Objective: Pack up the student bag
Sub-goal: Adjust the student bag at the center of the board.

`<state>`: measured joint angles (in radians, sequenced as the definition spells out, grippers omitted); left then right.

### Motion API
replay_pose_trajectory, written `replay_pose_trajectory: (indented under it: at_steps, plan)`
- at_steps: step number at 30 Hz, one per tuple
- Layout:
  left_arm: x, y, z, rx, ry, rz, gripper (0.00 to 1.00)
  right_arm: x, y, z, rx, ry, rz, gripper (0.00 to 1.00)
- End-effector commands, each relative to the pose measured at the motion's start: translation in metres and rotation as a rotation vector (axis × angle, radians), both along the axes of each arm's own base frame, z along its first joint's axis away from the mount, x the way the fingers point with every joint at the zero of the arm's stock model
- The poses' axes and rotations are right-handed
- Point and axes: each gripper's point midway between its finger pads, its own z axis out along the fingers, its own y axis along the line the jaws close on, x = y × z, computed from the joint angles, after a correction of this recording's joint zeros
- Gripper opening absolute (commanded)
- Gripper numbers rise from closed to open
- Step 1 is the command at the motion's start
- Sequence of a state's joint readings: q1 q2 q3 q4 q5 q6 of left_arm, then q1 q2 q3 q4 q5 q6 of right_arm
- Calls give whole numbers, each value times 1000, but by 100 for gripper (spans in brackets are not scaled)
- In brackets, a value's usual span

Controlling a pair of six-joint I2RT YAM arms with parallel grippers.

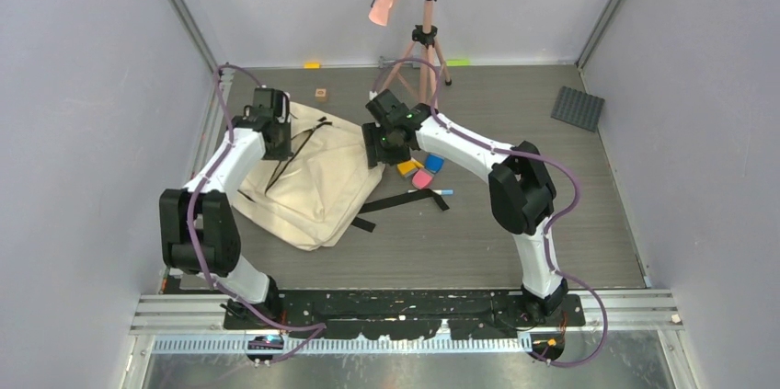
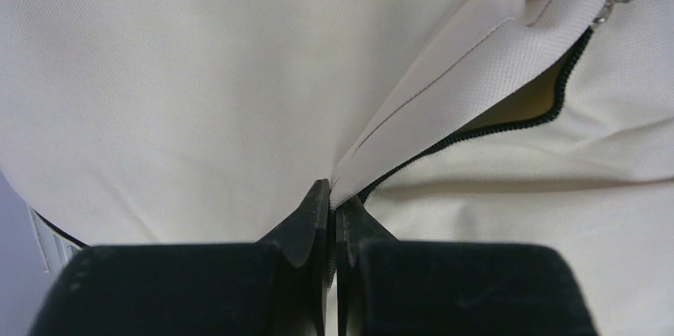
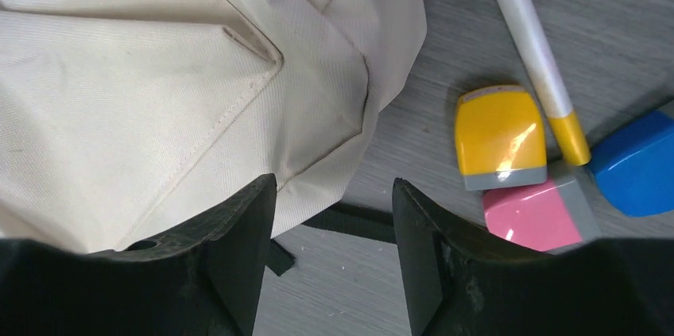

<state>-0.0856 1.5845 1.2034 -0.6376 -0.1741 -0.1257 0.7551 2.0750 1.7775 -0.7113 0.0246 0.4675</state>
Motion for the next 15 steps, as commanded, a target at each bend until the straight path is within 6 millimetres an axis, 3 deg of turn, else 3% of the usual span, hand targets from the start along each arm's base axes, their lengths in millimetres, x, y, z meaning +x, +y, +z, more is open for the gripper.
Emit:
replay_pose_trajectory:
  at_steps: [1,4,6,11,15]
  plan:
    - [-19,-9,18,-70,-15,-10,0,0,14,23,116,4,-25,61]
    - [-31,-17,25,-116,-22,-34,0,6,19,17,130,16,-5,57]
    - [-40,-22,27,-144,-11,-49,0,14,21,16,132,-4,12,46]
    - [-63,-44,35,-283,10,-57,0,49,22,14,153,-40,-9,6]
    - [-77,-67,50,-422,-27,-60,0,79,20,11,175,-64,-38,1]
